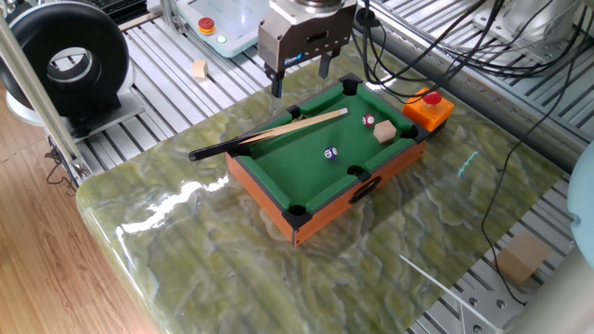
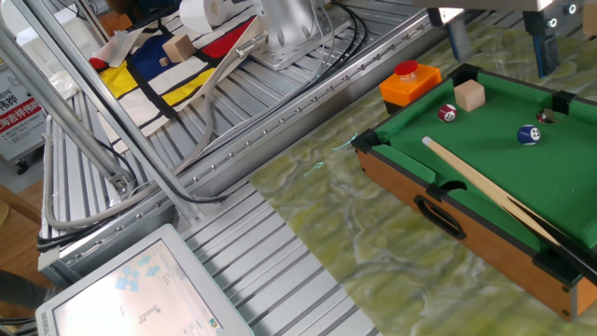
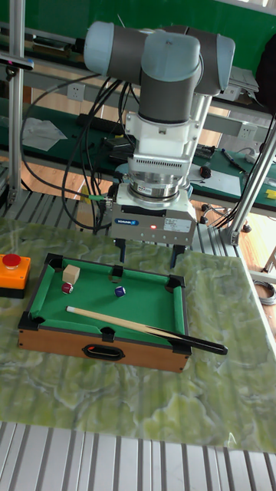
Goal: Hit the pool ball
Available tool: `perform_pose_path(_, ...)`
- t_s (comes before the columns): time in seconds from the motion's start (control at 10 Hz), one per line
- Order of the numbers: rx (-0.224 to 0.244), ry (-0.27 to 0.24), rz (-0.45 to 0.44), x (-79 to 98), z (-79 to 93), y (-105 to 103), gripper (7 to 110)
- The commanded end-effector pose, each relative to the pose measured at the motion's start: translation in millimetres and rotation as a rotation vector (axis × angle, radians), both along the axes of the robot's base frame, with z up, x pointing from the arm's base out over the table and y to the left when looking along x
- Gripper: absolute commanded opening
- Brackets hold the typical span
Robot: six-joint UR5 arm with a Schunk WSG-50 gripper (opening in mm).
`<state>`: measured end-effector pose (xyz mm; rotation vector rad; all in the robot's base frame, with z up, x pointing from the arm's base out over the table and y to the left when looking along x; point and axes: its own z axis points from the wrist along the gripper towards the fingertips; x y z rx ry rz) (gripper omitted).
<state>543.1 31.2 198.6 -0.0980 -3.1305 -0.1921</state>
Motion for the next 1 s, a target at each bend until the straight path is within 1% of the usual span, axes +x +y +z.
perform_pose_path(0.0, 0.007, -0.011, -0.001, 2.4, 2.1, 1.8, 7)
perform_pose_path(0.2, -0.011, -0.025, 0.004, 5.3, 4.6, -2.8, 7)
perform_pose_path(0.3, -0.051, -0.024, 0.041, 4.0, 4.0, -13.0, 7)
perform_pose_path(0.4, -0.119, -0.019, 0.118, 2.0, 3.4, -30.0, 7)
perform_pose_path(0.5, -0.120, 0.000, 0.180, -3.7, 3.6, -31.2, 7)
perform_pose_path(0.6, -0.112, 0.002, 0.237, -5.5, 4.0, -29.2, 7)
perform_pose_path(0.7, -0.122, 0.006, 0.303, -7.3, 4.2, -32.3, 7)
perform_pose_path(0.8, -0.153, 0.020, 0.344, -10.0, 4.0, -40.6, 7)
perform_pose_path(0.9, -0.200, 0.030, 0.374, -10.4, 4.9, -53.1, 7)
